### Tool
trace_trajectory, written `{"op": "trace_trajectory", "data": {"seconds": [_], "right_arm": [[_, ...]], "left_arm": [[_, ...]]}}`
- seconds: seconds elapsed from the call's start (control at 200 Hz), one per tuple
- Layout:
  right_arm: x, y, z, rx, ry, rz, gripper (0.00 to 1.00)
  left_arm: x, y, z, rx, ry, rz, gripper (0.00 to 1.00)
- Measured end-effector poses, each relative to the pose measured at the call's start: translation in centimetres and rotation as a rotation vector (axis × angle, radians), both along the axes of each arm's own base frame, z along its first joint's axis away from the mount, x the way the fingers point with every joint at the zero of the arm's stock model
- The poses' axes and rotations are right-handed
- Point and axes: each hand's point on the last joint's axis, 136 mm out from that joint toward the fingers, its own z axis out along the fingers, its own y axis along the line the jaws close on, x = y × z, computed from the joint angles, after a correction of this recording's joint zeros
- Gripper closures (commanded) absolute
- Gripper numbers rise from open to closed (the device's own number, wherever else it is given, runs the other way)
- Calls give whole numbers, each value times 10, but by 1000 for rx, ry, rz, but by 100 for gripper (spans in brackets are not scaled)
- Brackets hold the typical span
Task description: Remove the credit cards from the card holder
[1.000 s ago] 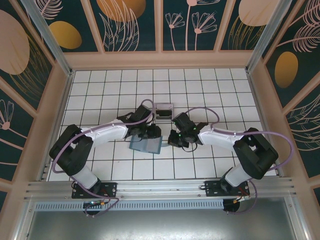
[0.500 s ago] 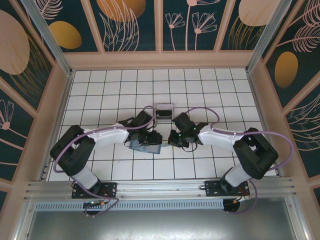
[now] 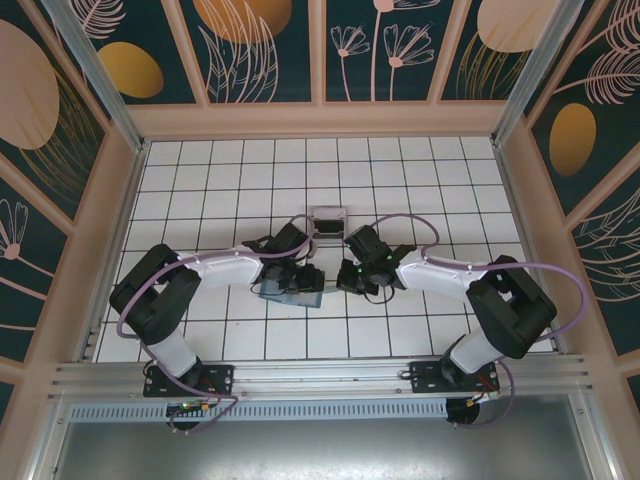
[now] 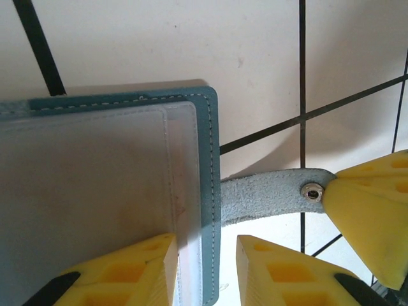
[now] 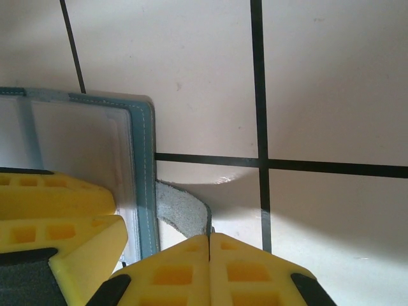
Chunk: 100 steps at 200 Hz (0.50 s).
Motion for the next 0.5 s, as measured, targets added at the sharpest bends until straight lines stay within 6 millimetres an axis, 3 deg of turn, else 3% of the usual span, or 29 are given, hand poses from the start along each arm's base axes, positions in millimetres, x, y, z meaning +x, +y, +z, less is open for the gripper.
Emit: {"op": "trace_trajectory", "data": {"seconds": [0.5], "right_arm": [[-1, -1, -1, -7, 3, -1, 93]], "left_arm": [[6, 18, -4, 188, -55, -15, 69]]}}
